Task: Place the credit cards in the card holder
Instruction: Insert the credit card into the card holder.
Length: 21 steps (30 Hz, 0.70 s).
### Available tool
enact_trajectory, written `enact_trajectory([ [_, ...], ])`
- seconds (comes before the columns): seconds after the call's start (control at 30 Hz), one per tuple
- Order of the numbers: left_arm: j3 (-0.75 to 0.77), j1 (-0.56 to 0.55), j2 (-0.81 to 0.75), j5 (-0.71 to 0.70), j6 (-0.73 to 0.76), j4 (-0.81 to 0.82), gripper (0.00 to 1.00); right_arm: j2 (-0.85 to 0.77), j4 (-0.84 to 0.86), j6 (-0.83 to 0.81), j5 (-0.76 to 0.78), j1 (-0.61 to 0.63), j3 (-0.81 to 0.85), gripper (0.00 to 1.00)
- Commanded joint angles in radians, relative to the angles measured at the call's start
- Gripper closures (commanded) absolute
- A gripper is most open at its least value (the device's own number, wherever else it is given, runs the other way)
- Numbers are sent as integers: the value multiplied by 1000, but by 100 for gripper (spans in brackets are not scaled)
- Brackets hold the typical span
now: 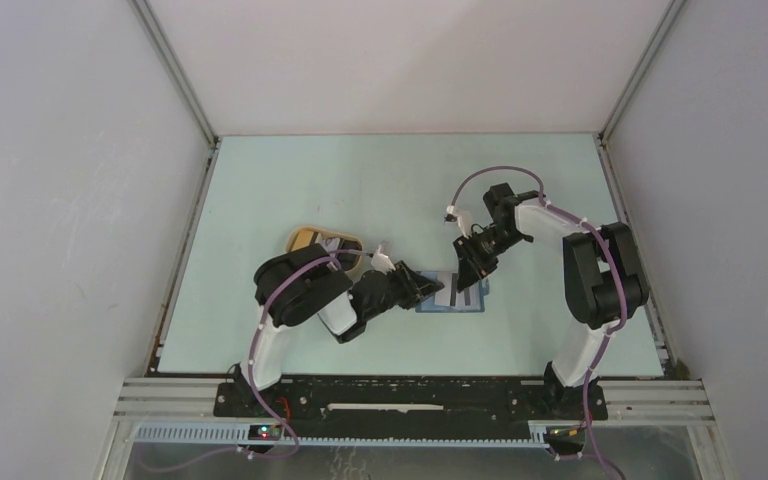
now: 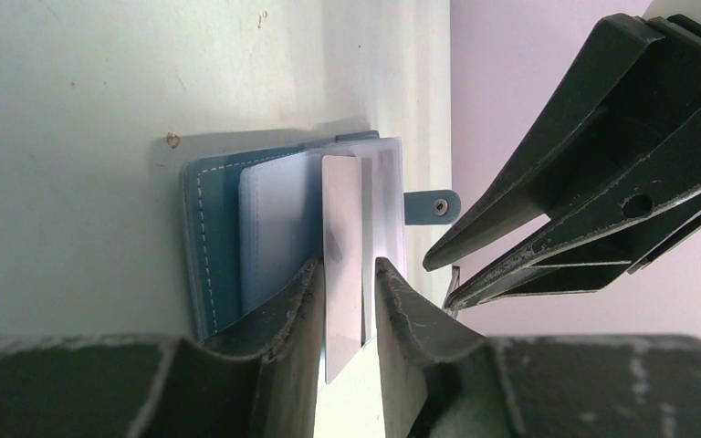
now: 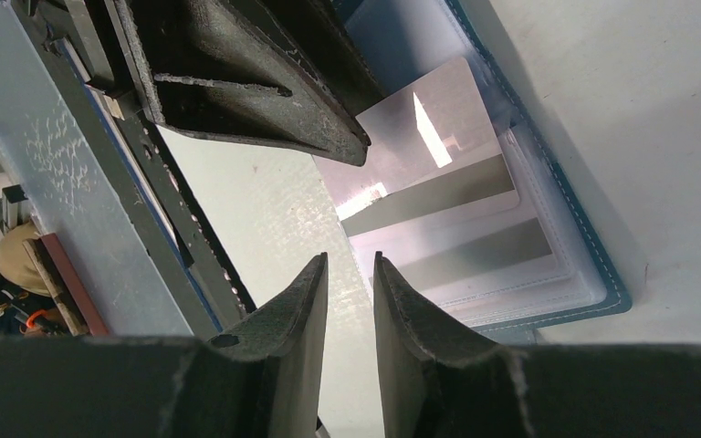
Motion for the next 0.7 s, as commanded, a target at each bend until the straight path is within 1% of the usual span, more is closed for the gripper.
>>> enact_trajectory([
  [0.0, -8, -7, -5, 11, 36, 4, 68, -30, -9, -19, -18, -4, 33, 66],
  [0.17, -7, -7, -7, 15, 39, 4, 68, -33, -8, -15, -22, -6, 33, 66],
  [0.53, -12, -7, -6, 16, 39, 12, 67, -49, -1, 14, -132, -34, 33, 66],
  [0.67, -17, -7, -2, 16, 38, 25, 67, -47, 36, 51, -147, -34, 26, 67],
])
